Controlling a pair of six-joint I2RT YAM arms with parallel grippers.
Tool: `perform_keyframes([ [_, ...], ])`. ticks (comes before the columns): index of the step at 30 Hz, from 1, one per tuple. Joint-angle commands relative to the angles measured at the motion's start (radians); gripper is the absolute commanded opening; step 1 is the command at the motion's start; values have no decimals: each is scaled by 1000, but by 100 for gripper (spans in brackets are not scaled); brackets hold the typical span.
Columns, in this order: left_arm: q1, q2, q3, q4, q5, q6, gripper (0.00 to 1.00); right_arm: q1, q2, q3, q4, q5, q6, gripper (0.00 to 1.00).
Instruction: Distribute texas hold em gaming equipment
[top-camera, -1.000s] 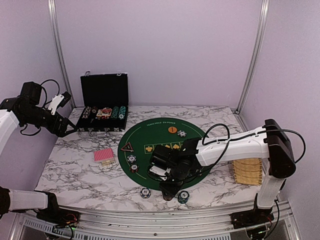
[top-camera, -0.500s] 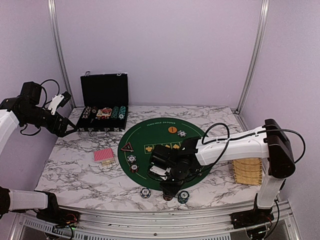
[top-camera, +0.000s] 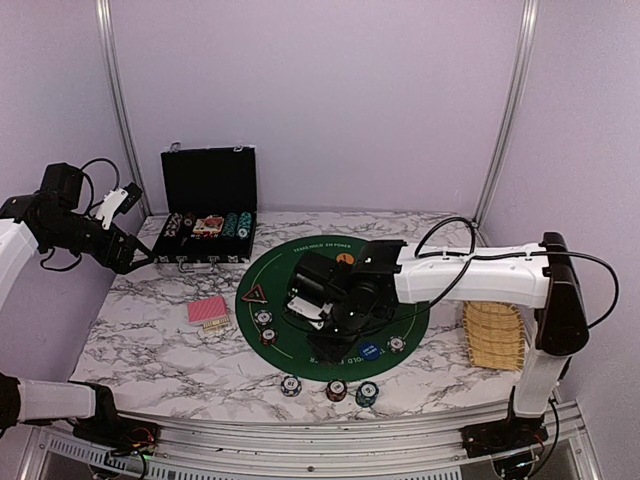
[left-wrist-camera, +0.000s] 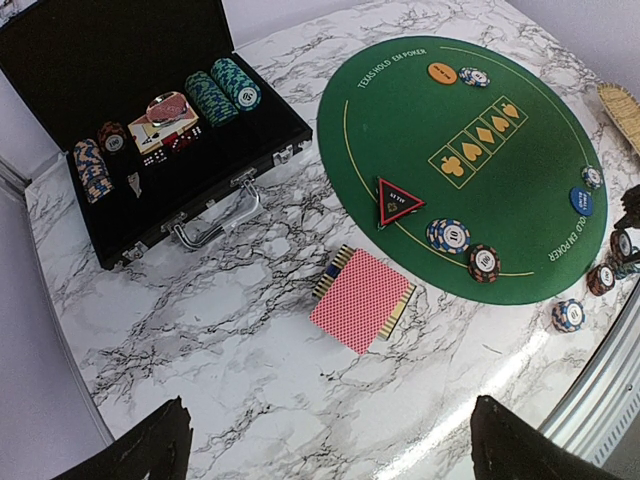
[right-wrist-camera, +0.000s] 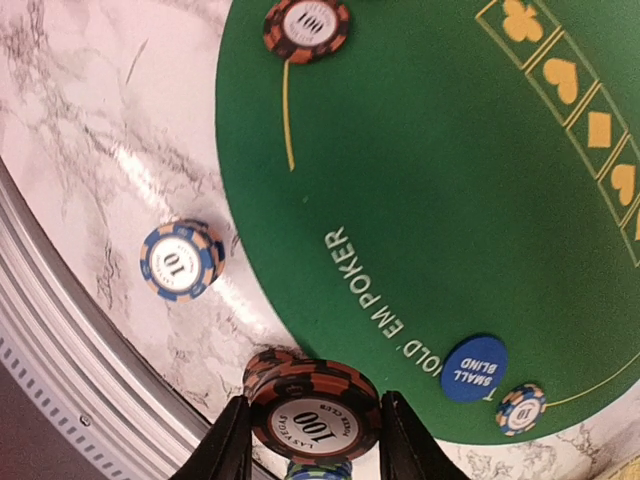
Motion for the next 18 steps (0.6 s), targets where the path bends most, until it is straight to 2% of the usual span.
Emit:
perform_keyframes([
  [1, -3, -11, 26, -31, 13, 13, 99, -92, 58, 136, -16, 69, -42, 2],
  [6, -2, -14, 22, -31, 14, 13, 99, -200, 195, 351, 9, 100, -80, 2],
  [14, -2, -16, 13, -34, 9, 17, 99, -350, 478, 717, -10, 55, -109, 2],
  [18, -3, -12, 9, -34, 24, 16, 99, -397, 569, 781, 14, 53, -99, 2],
])
